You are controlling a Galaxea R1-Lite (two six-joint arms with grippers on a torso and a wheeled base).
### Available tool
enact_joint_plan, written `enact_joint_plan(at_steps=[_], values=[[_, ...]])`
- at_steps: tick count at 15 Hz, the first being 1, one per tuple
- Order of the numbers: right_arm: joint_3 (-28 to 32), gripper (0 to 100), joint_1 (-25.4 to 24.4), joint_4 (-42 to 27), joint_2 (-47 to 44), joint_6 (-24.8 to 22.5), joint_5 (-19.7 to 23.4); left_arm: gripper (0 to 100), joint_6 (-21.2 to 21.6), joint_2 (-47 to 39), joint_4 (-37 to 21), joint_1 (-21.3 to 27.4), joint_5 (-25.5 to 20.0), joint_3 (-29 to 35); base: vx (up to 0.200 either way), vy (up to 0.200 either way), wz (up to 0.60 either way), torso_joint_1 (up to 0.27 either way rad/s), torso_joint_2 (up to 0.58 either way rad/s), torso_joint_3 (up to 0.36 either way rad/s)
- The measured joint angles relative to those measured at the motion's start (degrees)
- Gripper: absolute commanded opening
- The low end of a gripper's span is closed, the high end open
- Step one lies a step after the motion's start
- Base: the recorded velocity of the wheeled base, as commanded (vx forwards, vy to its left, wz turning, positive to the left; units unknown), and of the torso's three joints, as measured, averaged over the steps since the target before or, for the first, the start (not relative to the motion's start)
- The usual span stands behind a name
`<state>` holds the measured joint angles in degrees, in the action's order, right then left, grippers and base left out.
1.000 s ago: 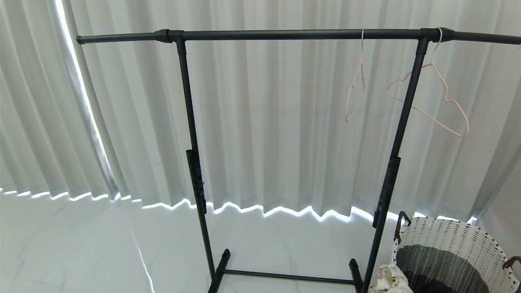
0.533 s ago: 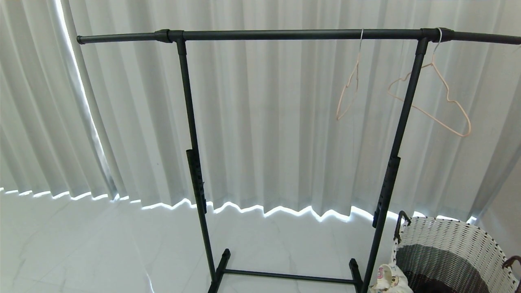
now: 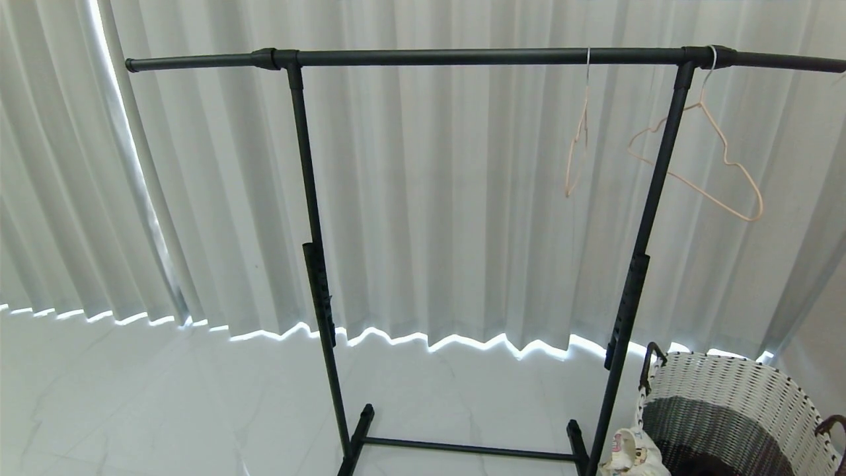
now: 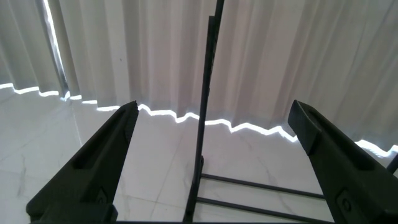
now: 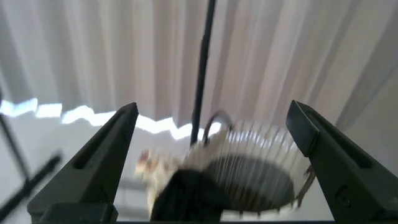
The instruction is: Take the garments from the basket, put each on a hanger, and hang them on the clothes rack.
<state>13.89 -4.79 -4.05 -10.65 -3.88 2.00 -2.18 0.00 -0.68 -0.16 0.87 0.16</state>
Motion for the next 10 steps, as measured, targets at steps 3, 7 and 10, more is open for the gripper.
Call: enact_joint_plan(at_steps=[3, 7, 10], values=[[2.60, 100, -2.56, -7.89, -12.54, -5.07, 0.05, 100, 0.00, 0.00, 0.00, 0.00, 0.00, 0.02, 0.000, 0.000, 0.00, 0.000, 0.00, 0.000], [0.26, 100, -3.52, -4.57, -33.30, -10.22, -0.20, 100, 0.00, 0.00, -0.02, 0.00, -0.02, 0.02, 0.000, 0.000, 0.00, 0.000, 0.00, 0.000], [-4.85, 100, -3.58, 6.78, -49.30, -12.79, -2.18, 100, 0.00, 0.00, 0.00, 0.00, 0.00, 0.02, 0.000, 0.000, 0.00, 0.000, 0.00, 0.000]])
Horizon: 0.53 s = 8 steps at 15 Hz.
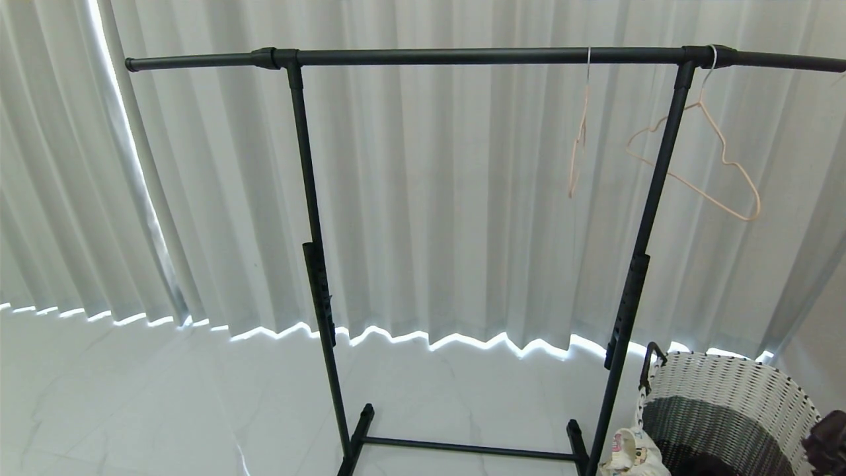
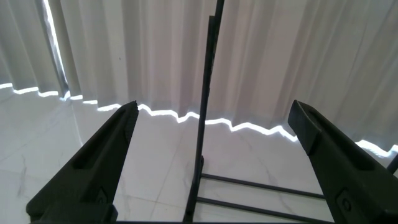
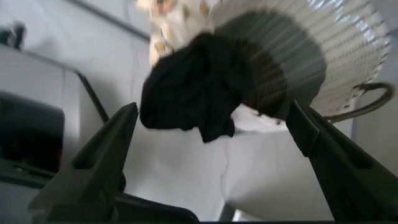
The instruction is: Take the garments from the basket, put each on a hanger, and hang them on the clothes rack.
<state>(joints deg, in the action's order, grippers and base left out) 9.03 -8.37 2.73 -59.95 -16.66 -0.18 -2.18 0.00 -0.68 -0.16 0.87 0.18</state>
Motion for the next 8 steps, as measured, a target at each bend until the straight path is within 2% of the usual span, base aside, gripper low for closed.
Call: enact_joint_plan(at_steps=[4, 6, 8], values=[[-3.00, 100, 0.91, 16.15, -18.80, -0.99, -1.48, 100, 0.00, 0.00, 0.00, 0.00, 0.00, 0.00, 0.000, 0.000, 0.00, 0.000, 0.00, 0.000], [-3.00, 100, 1.82, 24.11, -26.19, -1.29, -4.00, 100, 0.00, 0.00, 0.00, 0.00, 0.00, 0.00, 0.000, 0.000, 0.00, 0.000, 0.00, 0.000], [-1.99, 100, 2.49, 26.38, -31.13, -1.43, -7.64, 100, 0.02, 0.00, 0.00, 0.00, 0.00, 0.00, 0.000, 0.000, 0.00, 0.000, 0.00, 0.000]])
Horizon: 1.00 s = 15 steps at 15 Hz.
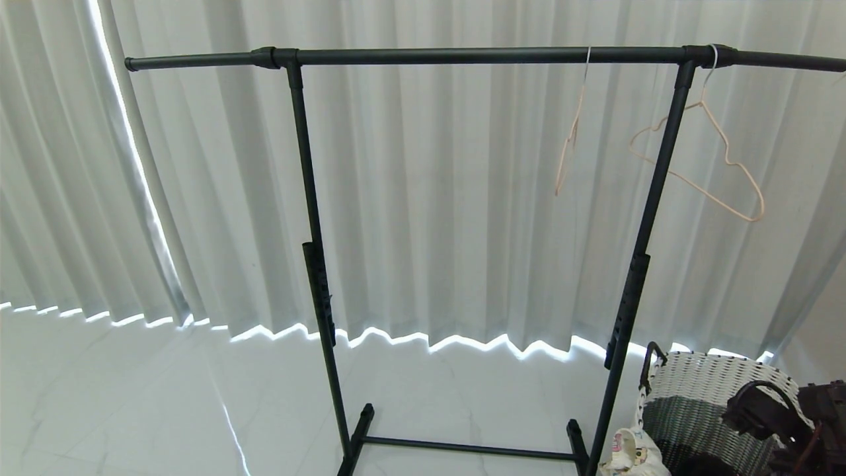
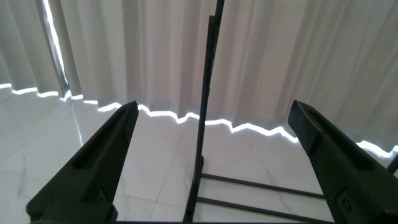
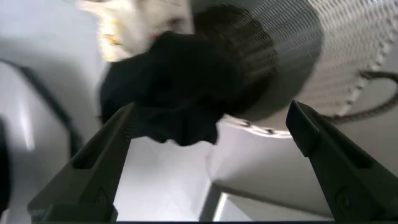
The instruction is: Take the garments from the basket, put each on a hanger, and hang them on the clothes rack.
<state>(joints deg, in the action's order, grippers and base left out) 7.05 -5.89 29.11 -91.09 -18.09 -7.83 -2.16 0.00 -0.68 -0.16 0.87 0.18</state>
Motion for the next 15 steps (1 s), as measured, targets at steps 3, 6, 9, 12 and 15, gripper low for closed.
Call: enact_joint_plan(at_steps=[3, 6, 9, 12, 15], values=[[1.79, 100, 0.52, 0.39, -4.22, 0.00, -0.88, 100, 0.00, 0.00, -0.02, -0.02, 0.00, 0.00, 0.000, 0.000, 0.00, 0.000, 0.00, 0.000], [4.74, 100, 0.99, 0.61, -7.58, 0.00, -2.88, 100, -0.02, 0.00, -0.02, 0.00, 0.00, 0.00, 0.000, 0.000, 0.00, 0.000, 0.00, 0.000], [5.72, 100, 1.26, 0.74, -10.45, 0.00, -5.28, 100, -0.02, 0.00, -0.02, 0.00, 0.00, 0.00, 0.000, 0.000, 0.00, 0.000, 0.00, 0.000], [5.90, 100, 1.35, 5.38, -13.82, 0.00, -5.44, 100, -0.02, 0.00, -0.02, -0.02, 0.00, 0.00, 0.000, 0.000, 0.00, 0.000, 0.00, 0.000], [5.83, 100, 1.35, 12.52, -18.26, 0.00, -5.52, 100, 0.00, 0.00, -0.02, -0.02, 0.00, 0.00, 0.000, 0.000, 0.00, 0.000, 0.00, 0.000]])
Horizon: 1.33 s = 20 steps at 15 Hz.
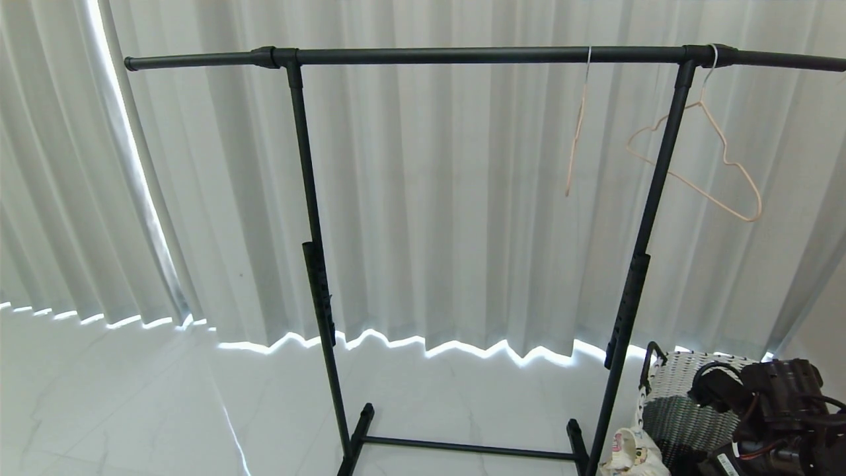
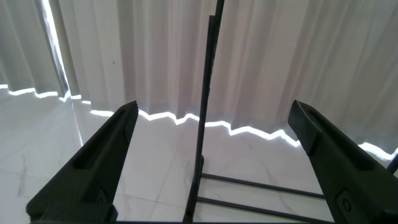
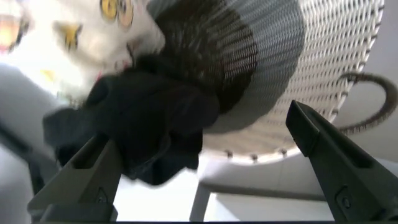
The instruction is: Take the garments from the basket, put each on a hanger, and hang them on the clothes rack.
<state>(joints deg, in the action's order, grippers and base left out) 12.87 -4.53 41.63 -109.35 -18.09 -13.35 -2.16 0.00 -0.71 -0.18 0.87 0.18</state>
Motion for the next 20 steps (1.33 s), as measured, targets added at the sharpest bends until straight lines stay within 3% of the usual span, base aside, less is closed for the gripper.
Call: enact_joint_plan(at_steps=[1, 6, 10, 13, 15, 16, 19, 20], values=[[-0.17, 0, 0.00, 1.58, -1.18, 0.00, 0.00, 100, -0.02, 0.00, 0.00, -0.02, 0.00, 0.00, 0.000, 0.000, 0.00, 0.000, 0.00, 0.000], [-1.00, 0, 0.00, 2.60, -1.71, 0.06, 0.24, 100, -0.02, 0.00, 0.00, 0.02, 0.00, 0.00, 0.000, 0.000, 0.00, 0.000, 0.00, 0.000], [-1.17, 0, 0.71, 2.22, 4.19, -0.09, 1.43, 100, -0.02, 0.00, 0.00, 0.00, 0.00, 0.00, 0.000, 0.000, 0.00, 0.000, 0.00, 0.000], [-0.32, 0, 0.99, -3.25, 11.23, -1.08, 2.29, 100, -0.02, 0.00, 0.02, 0.02, 0.00, 0.00, 0.000, 0.000, 0.00, 0.000, 0.00, 0.000], [4.33, 0, 1.01, -14.46, 16.38, -1.80, 2.44, 100, 0.00, 0.00, 0.00, 0.02, 0.00, 0.00, 0.000, 0.000, 0.00, 0.000, 0.00, 0.000], [9.45, 0, 1.04, -23.36, 18.99, -2.02, 2.66, 100, 0.20, 0.00, 0.00, 0.02, 0.00, 0.00, 0.000, 0.000, 0.00, 0.000, 0.00, 0.000], [30.28, 0, 1.01, -58.43, 27.87, -2.43, 5.21, 100, 0.17, 0.00, 0.00, 0.02, 0.00, 0.00, 0.000, 0.000, 0.00, 0.000, 0.00, 0.000], [35.08, 0, 0.99, -65.17, 30.88, -2.82, 5.96, 100, 0.16, 0.00, 0.00, 0.02, 0.00, 0.00, 0.000, 0.000, 0.00, 0.000, 0.00, 0.000]])
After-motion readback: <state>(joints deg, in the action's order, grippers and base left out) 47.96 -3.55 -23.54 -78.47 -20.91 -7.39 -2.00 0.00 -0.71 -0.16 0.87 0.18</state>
